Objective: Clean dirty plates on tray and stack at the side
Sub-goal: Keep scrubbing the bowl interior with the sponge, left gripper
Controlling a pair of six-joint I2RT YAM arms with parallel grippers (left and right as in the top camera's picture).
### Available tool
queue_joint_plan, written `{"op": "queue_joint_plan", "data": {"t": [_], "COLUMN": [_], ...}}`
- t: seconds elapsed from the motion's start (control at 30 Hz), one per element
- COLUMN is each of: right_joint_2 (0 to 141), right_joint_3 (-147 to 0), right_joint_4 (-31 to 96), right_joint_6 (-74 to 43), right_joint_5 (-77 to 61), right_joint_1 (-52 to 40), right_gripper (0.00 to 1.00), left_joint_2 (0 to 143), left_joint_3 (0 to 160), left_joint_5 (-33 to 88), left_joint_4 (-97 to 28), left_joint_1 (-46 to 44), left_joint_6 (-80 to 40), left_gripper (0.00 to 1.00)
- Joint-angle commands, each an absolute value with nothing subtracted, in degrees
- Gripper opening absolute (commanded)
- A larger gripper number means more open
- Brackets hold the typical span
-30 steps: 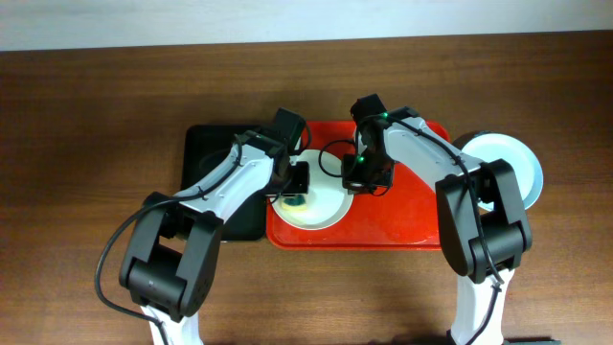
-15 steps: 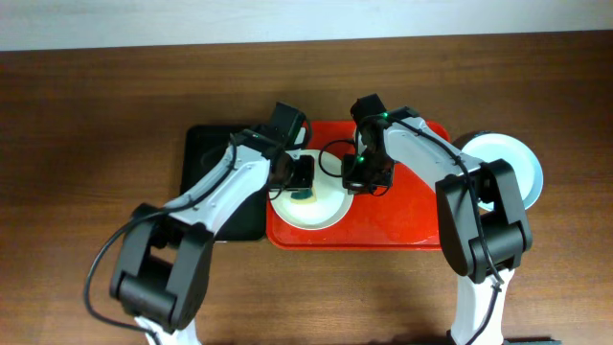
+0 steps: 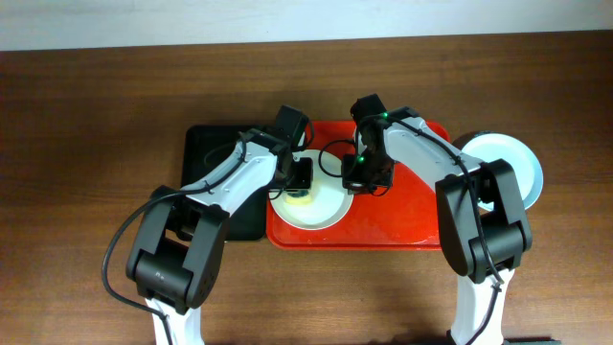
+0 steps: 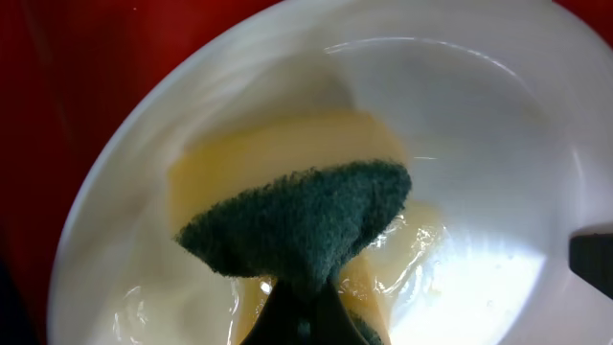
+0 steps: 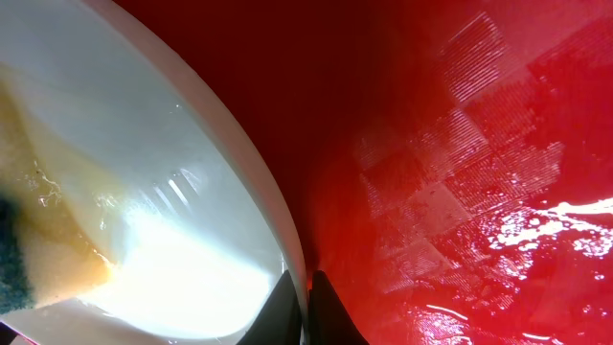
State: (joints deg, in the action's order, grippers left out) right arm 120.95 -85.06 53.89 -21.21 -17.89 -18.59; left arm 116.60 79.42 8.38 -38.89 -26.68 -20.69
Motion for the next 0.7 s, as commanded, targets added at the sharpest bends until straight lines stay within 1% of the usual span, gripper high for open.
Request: {"op": "queue_joint_plan", "data": {"t": [0.0,0.07,0.17,0.27,0.5,0.6,0.67], "right_joint_2": [121.3,121.3,121.3,121.3,121.3,121.3,121.3], "right_joint_3": [-84.5,-84.5,-84.5,-84.5,-84.5,-84.5,-84.5], "right_joint_4": [53.9,53.9,53.9,53.9,53.9,53.9,53.8], "right_joint_6": [-21.5,-21.5,-21.5,-21.5,-21.5,-21.5,-21.5], "right_joint_5": [-16.9,-16.9,-16.9,-16.9,-16.9,-16.9,-16.9], "right_joint_1": [-19.2,-19.2,-19.2,-19.2,-19.2,-19.2,-19.2], "right_gripper": [0.05,0.05,0.05,0.05,0.05,0.05,0.05], "left_joint_2": [119.0,119.0,118.6,116.6,115.4,115.9,116.6], "left_joint_3": [79.9,81.1,84.8,88.2,88.0,86.8,86.0], "left_joint_5": [19.0,26.5,27.4,23.4,11.6,8.0,7.9], "left_joint_4": [-38.6,-39.1,-43.4,-48.2,-52.5,-52.7,-52.4], "left_joint_1": [-26.7,-26.5,-25.4,-23.6,-22.8,-23.0,-23.0], "left_joint_6": [-16.1,-12.7,-11.7,-11.7,-12.1,-14.2,-15.6], "left_gripper": [0.0,0.0,0.0,0.0,0.0,0.0,0.0]}}
